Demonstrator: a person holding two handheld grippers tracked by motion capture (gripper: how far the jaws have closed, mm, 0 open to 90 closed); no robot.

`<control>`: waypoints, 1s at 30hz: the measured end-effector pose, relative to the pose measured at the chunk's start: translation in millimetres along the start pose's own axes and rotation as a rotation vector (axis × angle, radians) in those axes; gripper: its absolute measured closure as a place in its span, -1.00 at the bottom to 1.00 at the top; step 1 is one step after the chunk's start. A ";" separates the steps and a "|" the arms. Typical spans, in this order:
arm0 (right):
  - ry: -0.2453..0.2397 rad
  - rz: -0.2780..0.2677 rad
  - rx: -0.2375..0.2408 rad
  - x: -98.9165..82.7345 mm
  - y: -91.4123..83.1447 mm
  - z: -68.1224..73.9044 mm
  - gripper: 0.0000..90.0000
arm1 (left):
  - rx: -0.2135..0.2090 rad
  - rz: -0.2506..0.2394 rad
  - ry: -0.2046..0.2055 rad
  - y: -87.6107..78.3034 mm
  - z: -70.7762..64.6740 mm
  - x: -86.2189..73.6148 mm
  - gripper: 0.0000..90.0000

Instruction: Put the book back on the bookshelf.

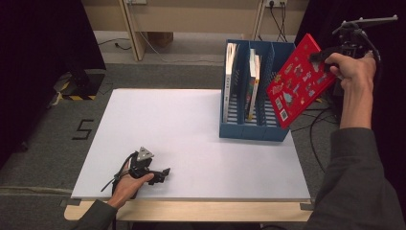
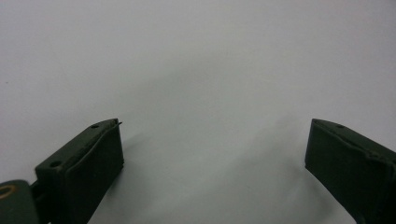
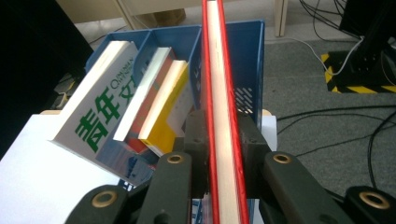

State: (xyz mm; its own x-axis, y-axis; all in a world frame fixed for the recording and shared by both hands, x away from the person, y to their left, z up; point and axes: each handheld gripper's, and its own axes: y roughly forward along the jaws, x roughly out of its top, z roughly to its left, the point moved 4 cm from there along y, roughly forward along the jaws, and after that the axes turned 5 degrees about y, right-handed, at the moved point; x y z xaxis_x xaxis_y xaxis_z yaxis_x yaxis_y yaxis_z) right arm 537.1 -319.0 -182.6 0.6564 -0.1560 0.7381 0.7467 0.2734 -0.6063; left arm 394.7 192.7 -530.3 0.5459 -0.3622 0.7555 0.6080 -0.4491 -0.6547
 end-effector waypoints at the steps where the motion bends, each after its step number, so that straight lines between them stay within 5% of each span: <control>1: -0.002 -0.005 -0.001 0.8 -2.1 -0.4 0.75 | 0.001 0.000 0.000 0.1 -0.1 0.0 -0.92; 14: -0.008 -0.013 -0.052 4.5 1.5 -5.6 0.74 | 0.005 0.002 0.005 0.4 -0.5 0.1 -0.92; 30: 0.049 -0.021 -0.025 10.1 50.7 -7.4 0.74 | 0.007 0.002 0.007 0.4 -0.9 0.0 -0.92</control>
State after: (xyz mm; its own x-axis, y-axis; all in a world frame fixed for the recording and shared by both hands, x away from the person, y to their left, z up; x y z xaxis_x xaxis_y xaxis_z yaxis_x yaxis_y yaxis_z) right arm 582.3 -313.7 -208.1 0.6447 -0.2078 0.7357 0.7623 0.2459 -0.5986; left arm 394.4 191.8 -530.6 0.5431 -0.3693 0.7541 0.6107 -0.4425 -0.6566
